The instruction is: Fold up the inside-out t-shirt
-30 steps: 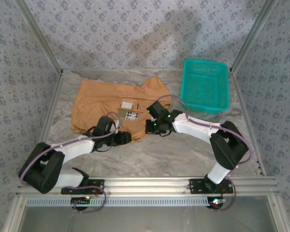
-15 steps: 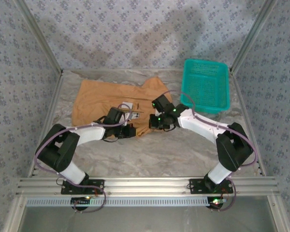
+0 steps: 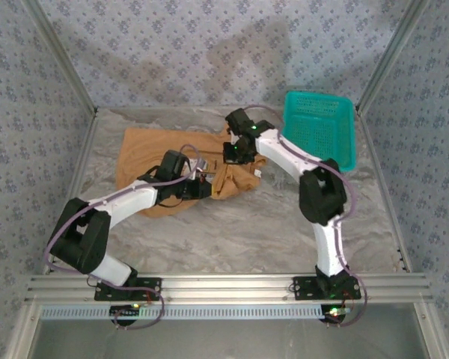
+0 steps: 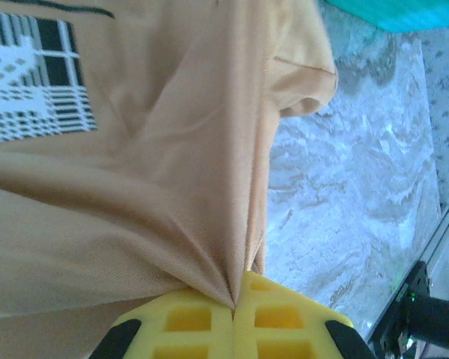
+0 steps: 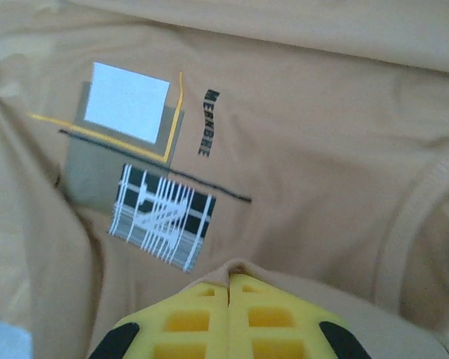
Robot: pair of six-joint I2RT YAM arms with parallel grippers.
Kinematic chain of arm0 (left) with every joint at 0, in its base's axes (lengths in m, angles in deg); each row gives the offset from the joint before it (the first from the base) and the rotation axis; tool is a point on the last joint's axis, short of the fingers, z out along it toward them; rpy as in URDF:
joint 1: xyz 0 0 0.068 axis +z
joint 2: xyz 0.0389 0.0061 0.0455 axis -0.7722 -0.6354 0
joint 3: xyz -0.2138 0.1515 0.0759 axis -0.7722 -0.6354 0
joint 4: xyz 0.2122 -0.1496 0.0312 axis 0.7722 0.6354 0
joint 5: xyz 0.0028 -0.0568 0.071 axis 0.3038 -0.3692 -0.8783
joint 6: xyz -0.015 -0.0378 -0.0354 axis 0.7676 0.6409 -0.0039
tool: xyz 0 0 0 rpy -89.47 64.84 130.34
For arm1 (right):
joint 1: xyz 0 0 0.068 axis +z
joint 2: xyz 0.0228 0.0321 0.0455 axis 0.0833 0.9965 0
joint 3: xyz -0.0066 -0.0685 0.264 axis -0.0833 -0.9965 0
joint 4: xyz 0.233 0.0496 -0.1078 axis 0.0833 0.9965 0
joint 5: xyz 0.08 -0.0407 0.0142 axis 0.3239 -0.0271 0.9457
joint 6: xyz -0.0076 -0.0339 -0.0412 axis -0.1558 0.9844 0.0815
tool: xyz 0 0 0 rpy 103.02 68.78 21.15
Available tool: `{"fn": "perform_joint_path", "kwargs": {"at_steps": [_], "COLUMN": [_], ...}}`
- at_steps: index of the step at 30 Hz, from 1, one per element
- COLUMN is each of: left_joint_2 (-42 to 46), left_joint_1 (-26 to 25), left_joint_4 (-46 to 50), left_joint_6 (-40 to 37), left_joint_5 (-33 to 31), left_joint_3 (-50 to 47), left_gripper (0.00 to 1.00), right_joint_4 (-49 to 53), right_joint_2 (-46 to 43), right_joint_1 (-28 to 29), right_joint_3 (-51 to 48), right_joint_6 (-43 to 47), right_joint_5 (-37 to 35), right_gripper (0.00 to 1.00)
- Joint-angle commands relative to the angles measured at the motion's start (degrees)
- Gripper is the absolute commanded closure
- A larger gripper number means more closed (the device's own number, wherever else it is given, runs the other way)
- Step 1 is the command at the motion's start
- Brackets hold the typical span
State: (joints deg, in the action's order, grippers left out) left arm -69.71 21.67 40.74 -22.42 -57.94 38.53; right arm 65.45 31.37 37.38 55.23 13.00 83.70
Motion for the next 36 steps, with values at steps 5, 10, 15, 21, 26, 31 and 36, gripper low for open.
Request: {"fn": "perform_joint_path", "kwargs": {"at_steps": [5, 10, 15, 21, 26, 31, 36], "left_joint_2": [-2.8, -3.2, -3.3, -2.3, -0.2, 1.6, 3.3], "left_joint_1": [3.6, 3.6, 3.6, 3.7, 4.3, 4.4, 3.7], "left_joint_4": [-0.5, -1.6, -1.6, -2.0, -4.1, -8.3, -13.8], "left_joint_6": [1.2, 1.7, 2.1, 3.5, 6.7, 10.9, 13.9], "left_joint_5": [6.9, 7.4, 7.4, 6.8, 4.9, 2.1, 0.6], "left_joint_3": [-0.4, -0.4, -0.6, -0.9, -1.7, -4.6, -9.2], "left_gripper": [1.0, 1.0, 1.0, 1.0, 1.0, 1.0, 0.98], "right_joint_4": [1.4, -8.7, -22.4, -26.6, -26.6, -25.0, -26.7], "right_joint_2": [-5.3, -18.3, -19.9, -12.8, -14.7, -25.1, -32.1], "right_joint_1": [-1.2, 0.8, 3.8, 5.0, 4.2, 3.7, 6.0], "right_joint_3": [-5.0, -23.6, -33.6, -31.4, -35.4, -46.0, -54.6], "right_joint_6": [0.6, -4.2, -13.6, -20.0, -20.6, -18.8, -18.4], "right_joint_5": [-3.4, 0.3, 8.6, 9.2, 7.4, 4.9, 3.6], "right_gripper": [0.6, 0.51, 0.52, 0.56, 1.0, 1.0, 1.0]}}
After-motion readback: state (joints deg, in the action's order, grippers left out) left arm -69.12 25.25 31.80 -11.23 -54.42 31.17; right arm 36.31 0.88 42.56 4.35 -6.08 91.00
